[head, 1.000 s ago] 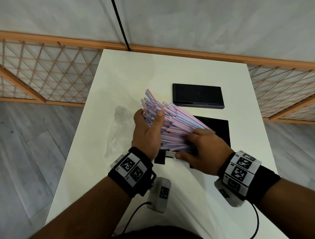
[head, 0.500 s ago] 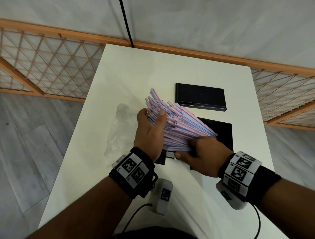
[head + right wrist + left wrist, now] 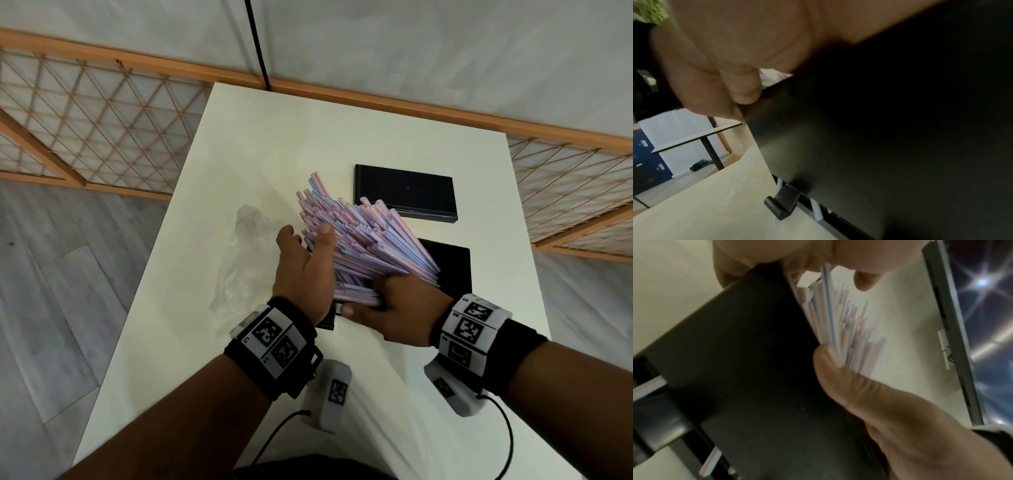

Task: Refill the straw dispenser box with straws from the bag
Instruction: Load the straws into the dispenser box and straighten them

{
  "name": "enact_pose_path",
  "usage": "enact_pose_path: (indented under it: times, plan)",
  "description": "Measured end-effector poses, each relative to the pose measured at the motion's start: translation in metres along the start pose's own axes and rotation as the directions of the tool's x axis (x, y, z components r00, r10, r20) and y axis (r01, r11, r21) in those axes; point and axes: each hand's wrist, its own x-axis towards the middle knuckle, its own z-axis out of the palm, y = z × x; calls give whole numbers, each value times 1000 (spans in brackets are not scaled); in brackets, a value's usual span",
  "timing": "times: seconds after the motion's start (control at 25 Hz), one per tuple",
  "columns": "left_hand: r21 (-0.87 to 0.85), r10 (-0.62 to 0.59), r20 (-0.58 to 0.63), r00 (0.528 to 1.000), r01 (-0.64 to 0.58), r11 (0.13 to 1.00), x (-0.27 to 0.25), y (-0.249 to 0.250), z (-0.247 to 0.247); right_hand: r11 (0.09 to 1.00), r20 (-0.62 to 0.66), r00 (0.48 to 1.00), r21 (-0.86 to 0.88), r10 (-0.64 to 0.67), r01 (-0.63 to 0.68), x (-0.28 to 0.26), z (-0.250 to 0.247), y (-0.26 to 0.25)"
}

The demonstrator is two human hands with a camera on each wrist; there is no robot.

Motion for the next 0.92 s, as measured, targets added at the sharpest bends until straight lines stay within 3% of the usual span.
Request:
enact_pose_path:
  times: [0.12, 0.4, 0.72, 0.92]
  plan:
    - [-35, -33, 9, 999, 33, 999, 1, -5, 0, 999, 104, 994, -22, 46, -44, 4, -8, -8]
    - [-63, -23, 16, 1000, 24, 998, 1, -6, -2, 991, 173, 981, -109, 92, -74, 25, -4, -1]
    - [-114, 47, -19, 999, -49, 992, 2, -2, -5, 996, 219, 971, -21, 94, -91, 26, -12, -3]
    - [-178, 32, -79, 996, -46, 983, 10, 10, -14, 996, 147, 986, -49, 79, -72, 25, -9, -2]
